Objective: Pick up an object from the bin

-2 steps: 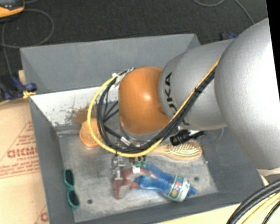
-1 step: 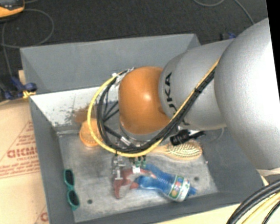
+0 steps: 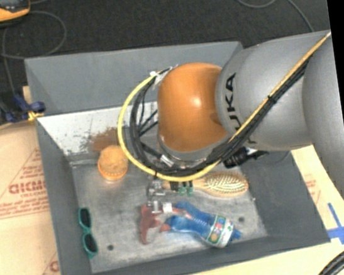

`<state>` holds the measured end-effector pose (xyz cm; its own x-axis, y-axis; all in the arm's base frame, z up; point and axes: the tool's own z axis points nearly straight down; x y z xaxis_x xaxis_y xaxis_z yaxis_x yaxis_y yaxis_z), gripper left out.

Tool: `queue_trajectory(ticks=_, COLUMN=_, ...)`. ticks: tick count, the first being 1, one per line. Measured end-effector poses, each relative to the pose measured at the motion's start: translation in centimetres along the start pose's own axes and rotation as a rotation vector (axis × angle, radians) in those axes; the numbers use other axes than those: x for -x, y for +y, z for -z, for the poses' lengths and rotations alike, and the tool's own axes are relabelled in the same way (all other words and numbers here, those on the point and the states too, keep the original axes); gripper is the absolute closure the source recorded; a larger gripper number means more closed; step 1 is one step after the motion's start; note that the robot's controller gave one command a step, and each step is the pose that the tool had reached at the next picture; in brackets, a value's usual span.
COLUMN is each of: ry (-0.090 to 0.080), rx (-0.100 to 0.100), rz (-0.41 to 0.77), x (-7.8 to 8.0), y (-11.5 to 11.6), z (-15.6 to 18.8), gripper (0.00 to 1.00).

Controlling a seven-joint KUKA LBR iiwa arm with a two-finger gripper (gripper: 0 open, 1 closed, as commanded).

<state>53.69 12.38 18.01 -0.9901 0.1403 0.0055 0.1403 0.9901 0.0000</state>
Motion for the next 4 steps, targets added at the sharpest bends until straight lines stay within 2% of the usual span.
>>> queue_trajectory(ticks=1, ry=-0.007, rx=0.002, rz=0.001, x=1.5, y=0.3, z=7.1, gripper=1.00)
queue_trajectory(ticks=2, ry=-0.013, rx=0.000, rz=0.068, x=1.6, y=-0.1, z=9.4, gripper=1.00)
queue_trajectory(ticks=3, ry=-0.019, rx=0.002, rz=0.086, x=1.1, y=-0.2, z=8.7, gripper=1.00)
queue_trajectory(ticks=4, ry=-0.006, rx=0.000, rz=0.266, x=1.7, y=3.3, z=1.3, gripper=0.00)
